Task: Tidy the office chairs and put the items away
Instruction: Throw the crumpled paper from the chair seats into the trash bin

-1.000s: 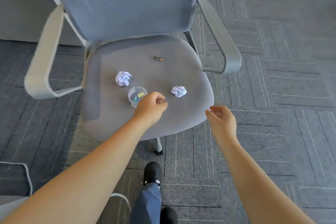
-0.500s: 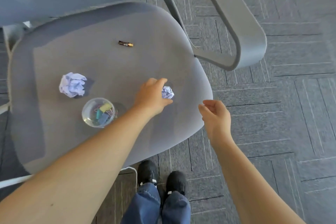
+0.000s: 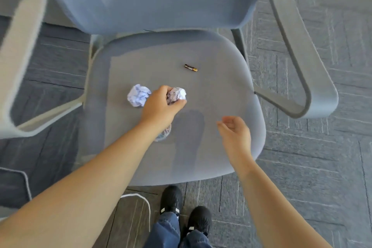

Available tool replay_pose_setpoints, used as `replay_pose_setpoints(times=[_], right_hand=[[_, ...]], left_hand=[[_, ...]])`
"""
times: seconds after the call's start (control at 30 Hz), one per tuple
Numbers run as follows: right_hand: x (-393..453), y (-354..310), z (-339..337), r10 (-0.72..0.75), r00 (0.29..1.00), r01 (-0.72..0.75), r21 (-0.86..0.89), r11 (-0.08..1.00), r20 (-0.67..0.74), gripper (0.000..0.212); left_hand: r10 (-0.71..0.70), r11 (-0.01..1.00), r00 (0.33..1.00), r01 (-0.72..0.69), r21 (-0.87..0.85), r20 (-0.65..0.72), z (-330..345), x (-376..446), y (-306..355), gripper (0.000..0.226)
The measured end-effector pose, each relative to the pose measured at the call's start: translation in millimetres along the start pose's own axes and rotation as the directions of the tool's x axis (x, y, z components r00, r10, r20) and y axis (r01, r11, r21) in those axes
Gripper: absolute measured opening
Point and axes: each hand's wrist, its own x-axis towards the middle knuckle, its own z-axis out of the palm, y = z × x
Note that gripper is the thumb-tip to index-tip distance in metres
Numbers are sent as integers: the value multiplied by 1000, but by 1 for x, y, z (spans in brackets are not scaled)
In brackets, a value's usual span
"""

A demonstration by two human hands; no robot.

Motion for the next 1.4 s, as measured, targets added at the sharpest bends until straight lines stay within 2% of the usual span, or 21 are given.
replay_pose_setpoints(times=[0.07, 0.13, 0.3, 0.4, 0.47, 0.57, 0.67, 0.8, 0.97, 1.07, 1.23, 1.4], right_hand=[[-2, -15, 20, -48, 998, 50, -51, 997, 51, 27], [-4, -28, 42, -87, 991, 97, -100, 990, 99, 28], [-7, -49, 91, -146, 964, 196, -224, 955, 220, 36], [2, -57, 118, -208, 929, 299, -291, 909, 306, 43], [11, -61, 139, -252, 894, 383, -341, 859, 370, 49], [28, -67, 172, -308, 841, 498, -412, 763, 445, 59], [45, -69, 199, -277, 814, 554, -539, 634, 511, 69], [57, -70, 216, -252, 794, 593, -613, 522, 554, 54], [54, -76, 204, -303, 790, 591, -532, 607, 533, 45], [40, -89, 183, -353, 758, 617, -427, 661, 549, 44], [2, -106, 143, -371, 669, 674, -313, 670, 644, 42], [-53, -112, 120, -259, 559, 666, -240, 706, 788, 36]], left_hand=[[-68, 998, 995, 67, -17, -74, -27, -3, -13, 30], [-120, 992, 984, 116, -40, -132, -52, -8, -31, 34], [-243, 966, 952, 220, -133, -188, -91, -18, -79, 32], [-275, 954, 943, 244, -174, -186, -98, -11, -98, 22], [-284, 949, 942, 249, -192, -182, -99, -3, -106, 18], [-265, 953, 949, 231, -196, -170, -98, 12, -119, 27], [-272, 944, 951, 234, -231, -150, -99, 24, -131, 28], [-291, 916, 951, 246, -317, -102, -99, 31, -145, 23], [-289, 907, 951, 235, -350, -110, -103, 24, -146, 17], [-281, 915, 951, 225, -335, -130, -108, 7, -133, 18], [-317, 915, 927, 242, -323, -202, -115, -47, -108, 16], [-383, 887, 885, 271, -374, -265, -109, -124, -100, 18]])
